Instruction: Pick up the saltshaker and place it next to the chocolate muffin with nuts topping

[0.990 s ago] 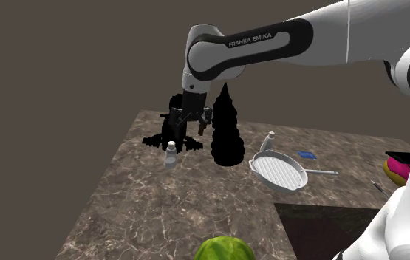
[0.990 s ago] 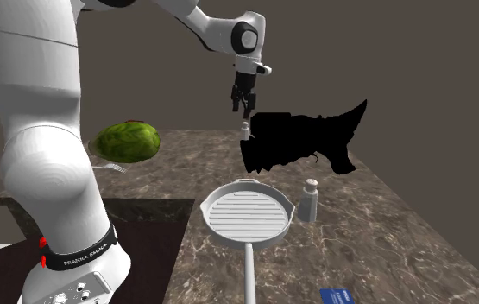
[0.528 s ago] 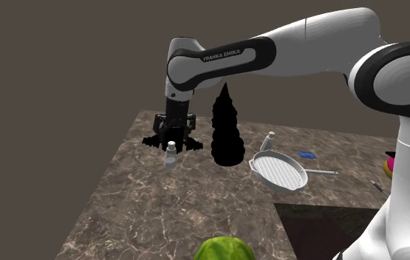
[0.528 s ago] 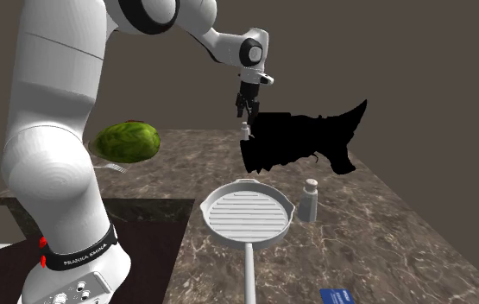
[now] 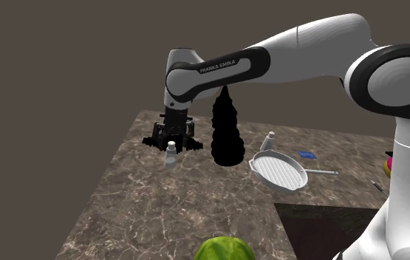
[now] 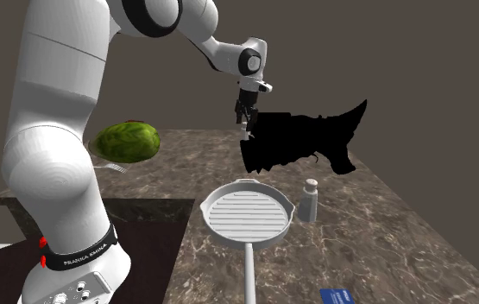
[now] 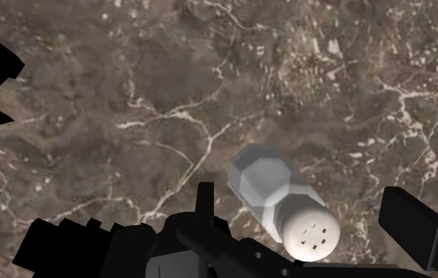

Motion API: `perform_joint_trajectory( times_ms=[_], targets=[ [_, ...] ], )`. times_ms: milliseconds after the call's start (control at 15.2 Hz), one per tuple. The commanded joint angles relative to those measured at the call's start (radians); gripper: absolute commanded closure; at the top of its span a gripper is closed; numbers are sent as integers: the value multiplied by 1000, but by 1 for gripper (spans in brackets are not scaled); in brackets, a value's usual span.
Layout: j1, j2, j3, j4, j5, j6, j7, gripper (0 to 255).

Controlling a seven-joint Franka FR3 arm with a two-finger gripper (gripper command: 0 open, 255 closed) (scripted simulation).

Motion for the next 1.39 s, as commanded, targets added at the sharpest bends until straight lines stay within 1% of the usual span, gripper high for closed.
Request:
perform_joint_trajectory(
  times_ms=[0, 198, 264, 858, 1320],
  targets=[
    [0, 0, 0, -1, 0, 1, 0, 0],
    [0, 0, 0, -1, 0, 1, 0, 0],
    [0, 0, 0, -1, 0, 1, 0, 255],
    [0, 0, 0, -1, 0, 1, 0, 255],
    [-1, -31, 2, 49, 4, -79, 5, 255]
  ],
)
